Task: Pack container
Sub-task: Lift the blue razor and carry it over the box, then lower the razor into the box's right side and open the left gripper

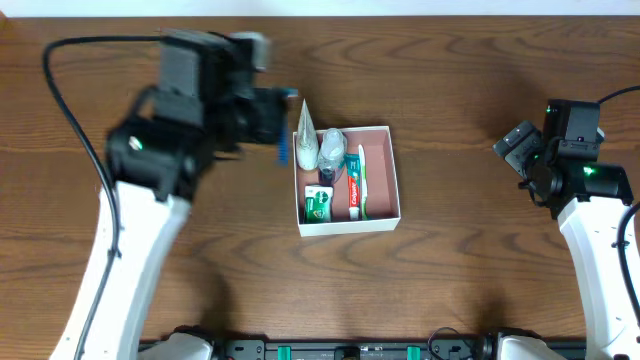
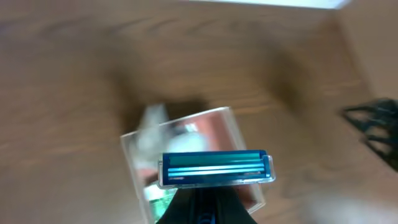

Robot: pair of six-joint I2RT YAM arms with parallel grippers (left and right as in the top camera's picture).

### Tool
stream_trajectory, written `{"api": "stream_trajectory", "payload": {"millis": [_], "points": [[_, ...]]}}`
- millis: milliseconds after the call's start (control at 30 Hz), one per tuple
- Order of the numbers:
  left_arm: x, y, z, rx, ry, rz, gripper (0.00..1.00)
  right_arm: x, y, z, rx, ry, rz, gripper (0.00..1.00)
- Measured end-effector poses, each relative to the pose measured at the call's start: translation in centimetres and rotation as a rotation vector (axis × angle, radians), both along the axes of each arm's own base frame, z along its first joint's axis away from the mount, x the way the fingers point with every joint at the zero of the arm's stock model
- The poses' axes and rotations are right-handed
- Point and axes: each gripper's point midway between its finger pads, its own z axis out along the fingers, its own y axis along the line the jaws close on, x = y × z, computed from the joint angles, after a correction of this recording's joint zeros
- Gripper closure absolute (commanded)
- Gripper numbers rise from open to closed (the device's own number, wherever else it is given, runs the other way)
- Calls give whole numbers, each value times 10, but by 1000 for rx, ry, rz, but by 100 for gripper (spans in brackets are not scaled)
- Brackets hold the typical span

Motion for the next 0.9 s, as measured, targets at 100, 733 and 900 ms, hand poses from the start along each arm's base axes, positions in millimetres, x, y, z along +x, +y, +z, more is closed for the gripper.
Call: {"api": "stream_trajectory", "payload": {"millis": [100, 733, 900], "points": [[-12, -33, 6, 18, -39, -12, 94, 0, 0, 0, 0, 0, 0, 1], [11, -119, -141, 287, 110, 287, 94, 0, 0, 0, 0, 0, 0, 1], [14, -123, -177, 313, 177, 331, 94, 0, 0, 0, 0, 0, 0, 1]]}}
